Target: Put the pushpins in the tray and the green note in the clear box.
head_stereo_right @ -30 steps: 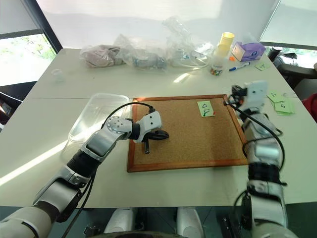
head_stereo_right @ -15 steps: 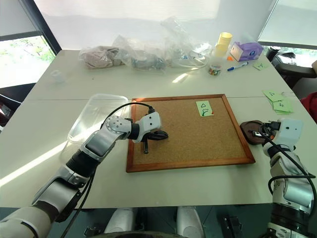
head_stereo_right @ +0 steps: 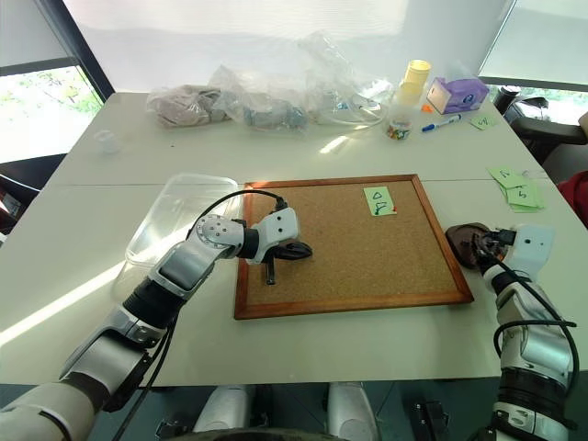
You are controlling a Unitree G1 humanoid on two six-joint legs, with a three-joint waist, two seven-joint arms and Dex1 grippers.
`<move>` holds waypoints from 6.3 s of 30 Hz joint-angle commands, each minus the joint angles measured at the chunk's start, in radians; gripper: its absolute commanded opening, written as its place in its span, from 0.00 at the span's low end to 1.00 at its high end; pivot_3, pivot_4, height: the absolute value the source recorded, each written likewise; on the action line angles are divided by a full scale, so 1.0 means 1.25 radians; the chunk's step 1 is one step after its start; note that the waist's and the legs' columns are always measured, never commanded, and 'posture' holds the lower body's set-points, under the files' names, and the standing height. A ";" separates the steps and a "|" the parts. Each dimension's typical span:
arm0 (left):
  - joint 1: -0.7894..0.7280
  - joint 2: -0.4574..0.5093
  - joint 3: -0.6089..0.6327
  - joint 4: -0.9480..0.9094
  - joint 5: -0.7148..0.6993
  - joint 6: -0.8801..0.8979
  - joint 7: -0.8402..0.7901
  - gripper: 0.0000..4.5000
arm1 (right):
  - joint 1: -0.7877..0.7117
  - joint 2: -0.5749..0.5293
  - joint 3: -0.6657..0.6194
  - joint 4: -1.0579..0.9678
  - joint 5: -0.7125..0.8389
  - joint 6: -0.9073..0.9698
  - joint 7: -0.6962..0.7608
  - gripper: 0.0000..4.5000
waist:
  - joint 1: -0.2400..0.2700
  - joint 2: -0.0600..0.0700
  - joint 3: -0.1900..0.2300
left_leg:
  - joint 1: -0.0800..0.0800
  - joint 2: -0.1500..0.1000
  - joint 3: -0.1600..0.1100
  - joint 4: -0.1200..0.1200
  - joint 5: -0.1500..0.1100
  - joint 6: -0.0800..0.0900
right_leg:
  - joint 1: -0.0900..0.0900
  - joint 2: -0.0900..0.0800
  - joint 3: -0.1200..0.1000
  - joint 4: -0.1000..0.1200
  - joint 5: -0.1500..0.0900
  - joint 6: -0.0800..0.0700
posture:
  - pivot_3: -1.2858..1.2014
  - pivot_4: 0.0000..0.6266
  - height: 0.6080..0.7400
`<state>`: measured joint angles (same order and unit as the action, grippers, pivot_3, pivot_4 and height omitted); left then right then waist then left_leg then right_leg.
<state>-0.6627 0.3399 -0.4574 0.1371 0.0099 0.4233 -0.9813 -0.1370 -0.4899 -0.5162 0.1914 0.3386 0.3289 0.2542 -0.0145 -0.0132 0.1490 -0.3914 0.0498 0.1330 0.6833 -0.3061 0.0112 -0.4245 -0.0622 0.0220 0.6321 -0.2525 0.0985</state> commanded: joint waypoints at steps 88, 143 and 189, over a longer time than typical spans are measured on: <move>0.022 0.022 -0.050 -0.009 0.025 0.039 -0.014 0.00 | 0.024 0.029 0.006 -0.090 0.005 -0.071 -0.064 0.02 | -0.002 0.003 -0.002 | 0.001 0.000 0.000 0.000 0.000 0.000 | 0.000 0.000 0.000 0.000 -0.001 -0.001 | 0.52 0.24 0.98; 0.032 0.027 -0.047 -0.022 0.026 0.042 -0.011 0.00 | -0.155 0.094 0.298 -0.033 -0.055 -0.047 0.099 0.98 | -0.001 0.003 -0.002 | 0.000 0.000 0.000 0.000 0.000 0.000 | 0.000 0.001 0.000 0.000 0.000 0.001 | 0.52 0.24 0.98; 0.039 0.031 -0.004 -0.011 -0.027 0.057 -0.027 0.00 | -0.128 0.118 0.237 -0.093 -0.055 -0.169 0.075 0.01 | -0.004 0.003 -0.002 | 0.001 0.001 0.000 0.000 0.000 0.000 | 0.000 0.001 0.000 0.000 0.000 0.001 | 0.52 0.24 0.98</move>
<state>-0.6401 0.3790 -0.4770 0.0894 0.0028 0.4333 -0.9982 -0.2928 -0.3429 -0.2066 0.1168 0.2592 0.1389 0.3471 -0.0199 -0.0094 0.1459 -0.3906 0.0508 0.1332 0.6829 -0.3063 0.0114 -0.4247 -0.0606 0.0218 0.6327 -0.2523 0.0996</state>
